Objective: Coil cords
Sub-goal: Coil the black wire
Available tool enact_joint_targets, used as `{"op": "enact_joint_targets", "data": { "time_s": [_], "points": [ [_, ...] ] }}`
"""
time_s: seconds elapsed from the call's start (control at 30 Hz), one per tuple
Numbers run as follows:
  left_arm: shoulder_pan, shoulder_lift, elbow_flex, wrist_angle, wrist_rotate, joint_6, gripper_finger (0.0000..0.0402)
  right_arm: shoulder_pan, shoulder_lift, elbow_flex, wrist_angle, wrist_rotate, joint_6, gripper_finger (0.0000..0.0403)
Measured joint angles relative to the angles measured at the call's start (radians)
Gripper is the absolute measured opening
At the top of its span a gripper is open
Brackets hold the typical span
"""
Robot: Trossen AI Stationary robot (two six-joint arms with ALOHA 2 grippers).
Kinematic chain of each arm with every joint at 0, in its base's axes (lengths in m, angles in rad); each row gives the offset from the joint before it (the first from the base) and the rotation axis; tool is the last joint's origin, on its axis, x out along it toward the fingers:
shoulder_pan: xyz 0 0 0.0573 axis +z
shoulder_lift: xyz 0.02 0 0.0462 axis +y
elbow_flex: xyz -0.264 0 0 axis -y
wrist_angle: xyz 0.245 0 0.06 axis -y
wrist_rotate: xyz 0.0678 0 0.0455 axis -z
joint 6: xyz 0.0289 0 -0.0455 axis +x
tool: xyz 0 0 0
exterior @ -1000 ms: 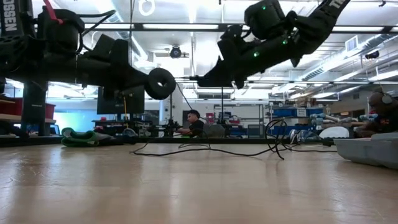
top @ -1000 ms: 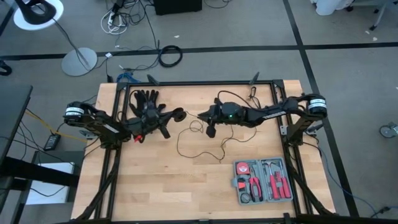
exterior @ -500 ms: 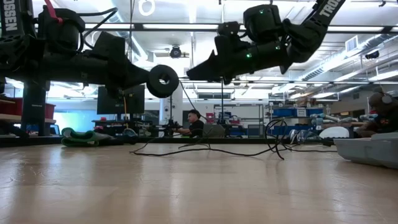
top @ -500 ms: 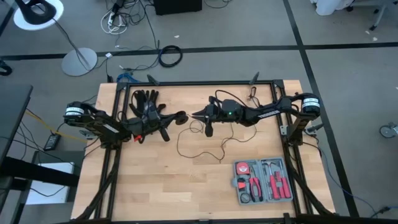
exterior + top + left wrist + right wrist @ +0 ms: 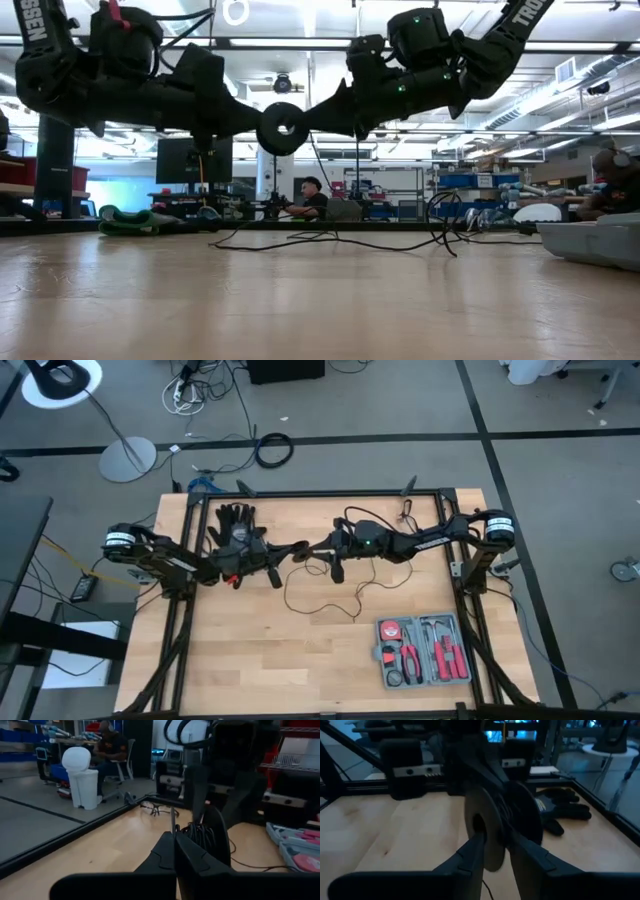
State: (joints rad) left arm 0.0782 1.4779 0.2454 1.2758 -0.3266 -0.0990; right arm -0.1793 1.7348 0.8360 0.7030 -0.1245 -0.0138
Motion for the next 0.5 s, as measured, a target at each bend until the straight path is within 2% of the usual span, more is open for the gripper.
{"op": "enact_joint_targets", "data": {
  "time_s": [0.2,0.37,0.5],
  "points": [
    [0.0,0.0,0.01,0.003,0.0,0.018,0.0,0.0,0.0,0.0,-0.033,0.002,0.012,0.0074],
    [0.0,0.0,0.01,-0.026,0.0,-0.003,0.0,0.001,0.0,0.0,-0.035,-0.007,-0.034,0.001],
    [0.001,-0.001,0.01,-0.056,0.013,-0.038,0.0,0.0,-0.003,0.0,-0.036,-0.01,-0.039,0.0006]
  ]
}}
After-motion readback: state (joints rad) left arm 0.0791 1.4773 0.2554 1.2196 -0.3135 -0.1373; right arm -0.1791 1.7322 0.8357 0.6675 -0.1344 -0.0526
